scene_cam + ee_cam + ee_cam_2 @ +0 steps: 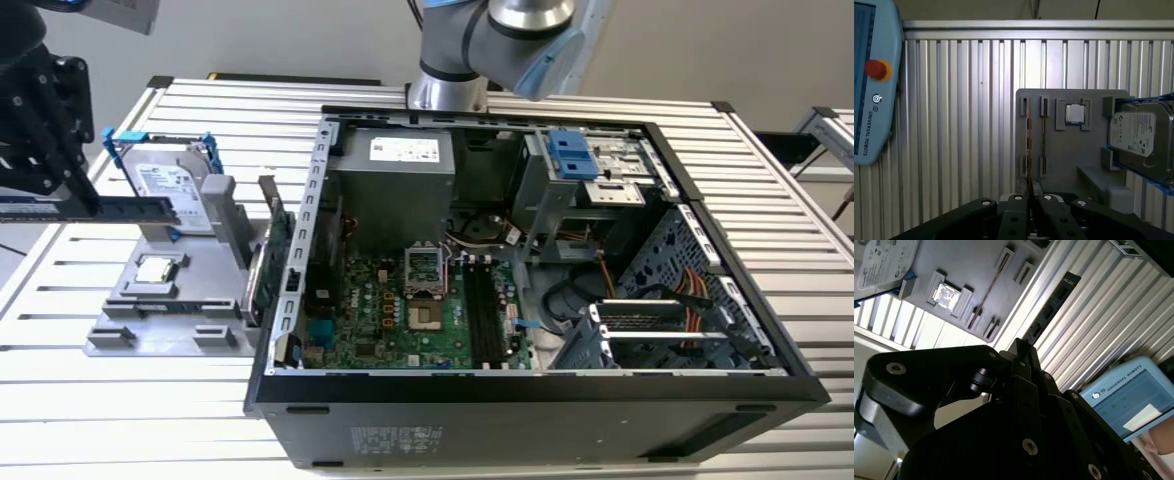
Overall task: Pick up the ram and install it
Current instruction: 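Pick up the ram and move it above insertion slot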
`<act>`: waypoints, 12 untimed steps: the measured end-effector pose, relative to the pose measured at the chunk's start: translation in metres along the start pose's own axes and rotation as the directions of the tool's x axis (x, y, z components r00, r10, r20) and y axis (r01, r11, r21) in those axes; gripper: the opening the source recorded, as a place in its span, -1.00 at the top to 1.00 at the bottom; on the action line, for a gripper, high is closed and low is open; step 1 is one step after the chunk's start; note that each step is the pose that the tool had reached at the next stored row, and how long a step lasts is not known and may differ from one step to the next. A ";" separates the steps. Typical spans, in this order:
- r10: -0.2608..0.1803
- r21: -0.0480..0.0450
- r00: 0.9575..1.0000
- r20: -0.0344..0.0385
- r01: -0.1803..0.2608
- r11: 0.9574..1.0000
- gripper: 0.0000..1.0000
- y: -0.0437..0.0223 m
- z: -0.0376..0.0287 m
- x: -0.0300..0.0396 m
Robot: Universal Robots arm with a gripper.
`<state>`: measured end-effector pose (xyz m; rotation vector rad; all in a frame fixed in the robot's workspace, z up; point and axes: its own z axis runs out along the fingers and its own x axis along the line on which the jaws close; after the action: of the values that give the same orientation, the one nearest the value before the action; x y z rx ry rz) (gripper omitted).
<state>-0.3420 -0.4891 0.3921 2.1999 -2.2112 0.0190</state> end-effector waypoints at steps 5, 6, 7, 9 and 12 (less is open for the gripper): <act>0.000 0.000 1.000 0.000 0.000 1.000 1.00 -0.0038 0.0000 0.0000; 0.000 0.000 1.000 0.000 0.000 1.000 1.00 -0.0044 0.0000 0.0000; 0.000 0.000 1.000 0.000 0.000 1.000 1.00 -0.0051 0.0000 0.0000; 0.000 0.000 1.000 0.000 0.000 1.000 1.00 -0.0064 -0.0001 0.0000; 0.000 0.000 1.000 0.000 0.000 1.000 1.00 -0.0085 -0.0001 -0.0001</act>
<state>-0.3335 -0.4891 0.3921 2.1999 -2.2113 0.0188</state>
